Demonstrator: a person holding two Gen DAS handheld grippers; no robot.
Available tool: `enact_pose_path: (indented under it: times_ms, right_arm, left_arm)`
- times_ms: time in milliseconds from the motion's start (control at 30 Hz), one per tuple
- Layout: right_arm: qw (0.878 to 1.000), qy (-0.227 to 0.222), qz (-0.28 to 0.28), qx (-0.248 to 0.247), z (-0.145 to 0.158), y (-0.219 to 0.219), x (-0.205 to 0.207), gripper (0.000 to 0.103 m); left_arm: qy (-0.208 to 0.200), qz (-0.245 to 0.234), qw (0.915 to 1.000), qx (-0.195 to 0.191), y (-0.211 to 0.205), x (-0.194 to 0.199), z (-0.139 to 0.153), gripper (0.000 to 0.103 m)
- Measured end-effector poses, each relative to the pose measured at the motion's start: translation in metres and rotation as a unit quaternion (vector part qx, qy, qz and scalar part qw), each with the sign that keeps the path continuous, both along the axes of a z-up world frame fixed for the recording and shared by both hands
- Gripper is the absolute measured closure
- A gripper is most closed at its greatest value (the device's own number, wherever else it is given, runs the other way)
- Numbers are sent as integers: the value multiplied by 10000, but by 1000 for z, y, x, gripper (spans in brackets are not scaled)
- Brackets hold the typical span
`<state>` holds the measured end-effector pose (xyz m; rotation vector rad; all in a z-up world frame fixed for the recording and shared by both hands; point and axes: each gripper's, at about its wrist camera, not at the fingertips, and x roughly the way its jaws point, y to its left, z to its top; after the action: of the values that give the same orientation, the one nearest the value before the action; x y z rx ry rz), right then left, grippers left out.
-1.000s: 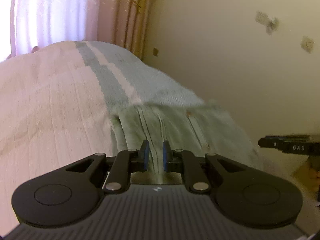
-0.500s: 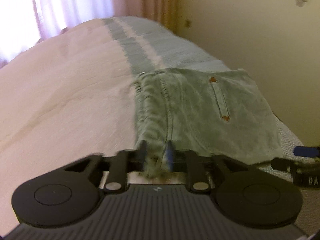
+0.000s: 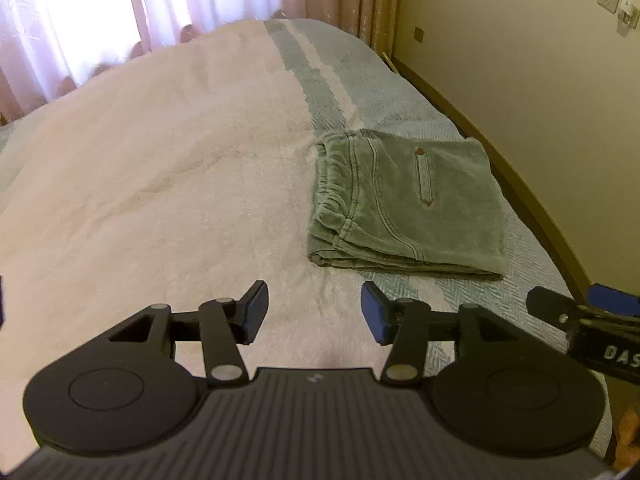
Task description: Fold clothes
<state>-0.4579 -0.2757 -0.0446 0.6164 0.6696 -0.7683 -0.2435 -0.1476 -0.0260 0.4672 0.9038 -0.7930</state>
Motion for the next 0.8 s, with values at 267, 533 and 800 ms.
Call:
enact_pose_path:
  times_ms: [267,533,800]
  right_arm:
    - [9990,243,-226,-315,47,25,-11,0]
    - [9964,513,-451,-500,63,36,-14,0]
    - [9975,483,-361,-366,66,38,-13,0]
  left_arm:
    - [-705,-256,9967,-318,24,-35,60,19]
    - [-539,-494,9967,-347,35,-52,79,18]
    - [-544,-398,9973,-285,38,-57,86,18]
